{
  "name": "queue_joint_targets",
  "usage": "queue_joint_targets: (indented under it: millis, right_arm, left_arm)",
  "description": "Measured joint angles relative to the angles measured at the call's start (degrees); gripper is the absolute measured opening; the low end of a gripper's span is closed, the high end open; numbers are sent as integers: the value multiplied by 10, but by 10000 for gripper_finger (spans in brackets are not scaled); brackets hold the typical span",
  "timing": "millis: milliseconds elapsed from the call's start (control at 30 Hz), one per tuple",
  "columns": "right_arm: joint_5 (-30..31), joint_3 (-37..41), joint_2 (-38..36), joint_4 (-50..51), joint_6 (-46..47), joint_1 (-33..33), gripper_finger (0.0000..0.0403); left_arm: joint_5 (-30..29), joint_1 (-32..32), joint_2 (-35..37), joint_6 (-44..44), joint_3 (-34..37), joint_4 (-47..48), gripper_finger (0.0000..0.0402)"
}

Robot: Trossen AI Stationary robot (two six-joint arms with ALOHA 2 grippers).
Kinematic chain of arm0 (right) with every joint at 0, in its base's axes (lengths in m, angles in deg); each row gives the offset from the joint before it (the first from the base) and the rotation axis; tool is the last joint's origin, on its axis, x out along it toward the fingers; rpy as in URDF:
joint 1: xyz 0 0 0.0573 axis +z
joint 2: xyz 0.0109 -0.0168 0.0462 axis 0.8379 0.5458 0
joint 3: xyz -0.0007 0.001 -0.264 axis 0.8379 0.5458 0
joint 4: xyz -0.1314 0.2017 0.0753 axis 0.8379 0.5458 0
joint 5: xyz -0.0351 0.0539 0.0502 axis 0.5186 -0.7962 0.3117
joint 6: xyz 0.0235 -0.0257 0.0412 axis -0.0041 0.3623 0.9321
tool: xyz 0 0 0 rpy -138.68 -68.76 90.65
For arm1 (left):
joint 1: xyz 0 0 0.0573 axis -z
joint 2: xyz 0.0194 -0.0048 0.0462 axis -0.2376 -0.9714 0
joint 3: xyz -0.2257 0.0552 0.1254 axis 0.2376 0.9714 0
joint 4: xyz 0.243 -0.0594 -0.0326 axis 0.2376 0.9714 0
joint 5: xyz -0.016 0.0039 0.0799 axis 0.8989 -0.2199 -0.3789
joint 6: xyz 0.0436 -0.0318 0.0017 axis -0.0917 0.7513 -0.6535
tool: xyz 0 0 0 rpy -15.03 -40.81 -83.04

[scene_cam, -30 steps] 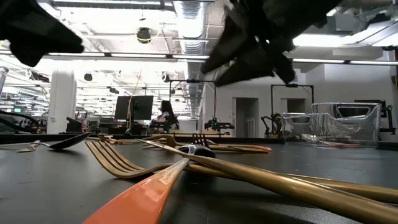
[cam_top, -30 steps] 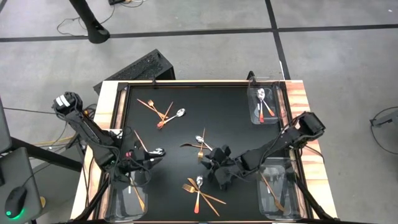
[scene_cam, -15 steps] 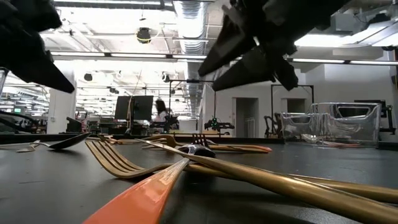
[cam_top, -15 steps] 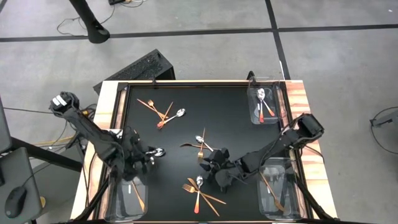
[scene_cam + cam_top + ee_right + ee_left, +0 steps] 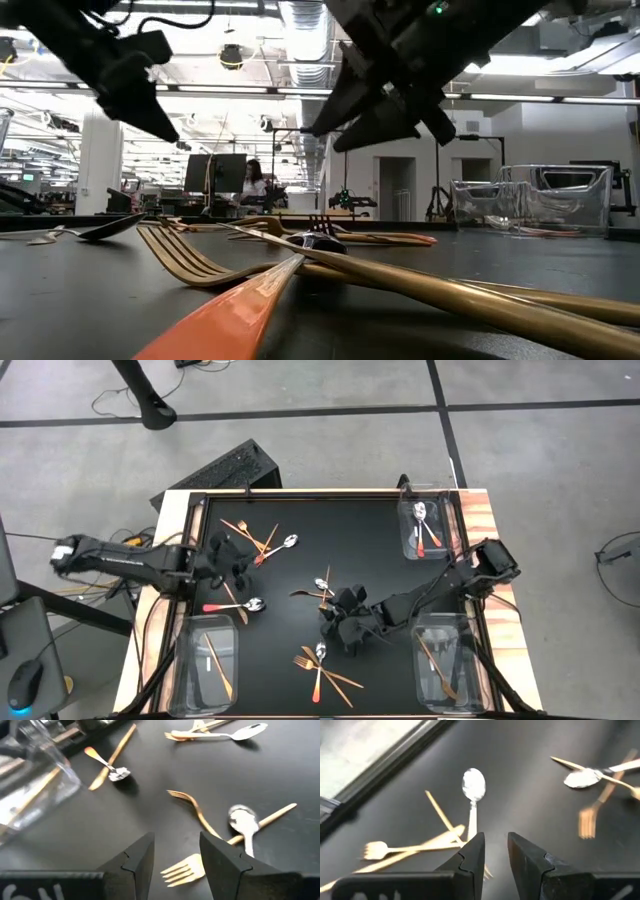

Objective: Sort silverware by color (type)
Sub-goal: Put the gold fork into the bottom right transparent bin

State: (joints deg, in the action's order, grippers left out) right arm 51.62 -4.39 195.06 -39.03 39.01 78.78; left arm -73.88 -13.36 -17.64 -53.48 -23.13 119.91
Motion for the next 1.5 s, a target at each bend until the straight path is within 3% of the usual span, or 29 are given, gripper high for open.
queue_joint_targets:
  millis: [200,367,500,667,833,1100,1300,1500]
  right_arm:
    - [-48,0,-7,-5,-54,-46,179]
    - [-77,0,-22,24,-79,-72,179]
    - [-110,-1,-48,91,-82,-78,179]
    - [-113,0,-58,136,-82,-85,179]
    - [-153,0,-56,137,-78,-86,179]
    - [-99,1,-69,160,-32,-34,179]
    - [-91,0,-67,150,-20,7,179]
    - [-108,0,-66,135,-17,7,179]
  left_arm:
    - [175,-192,-33,-91,0,-46,73]
    - [208,-297,-78,-103,0,-47,73]
    - [246,-318,-99,-118,0,-49,73]
    - [252,-303,-103,-111,0,-74,73]
    - [236,-269,-103,-107,9,-174,73]
    - [225,-211,-88,-98,12,-211,73]
    - [219,-112,-53,-120,13,-225,73]
    - [226,2,-52,-156,12,-326,73]
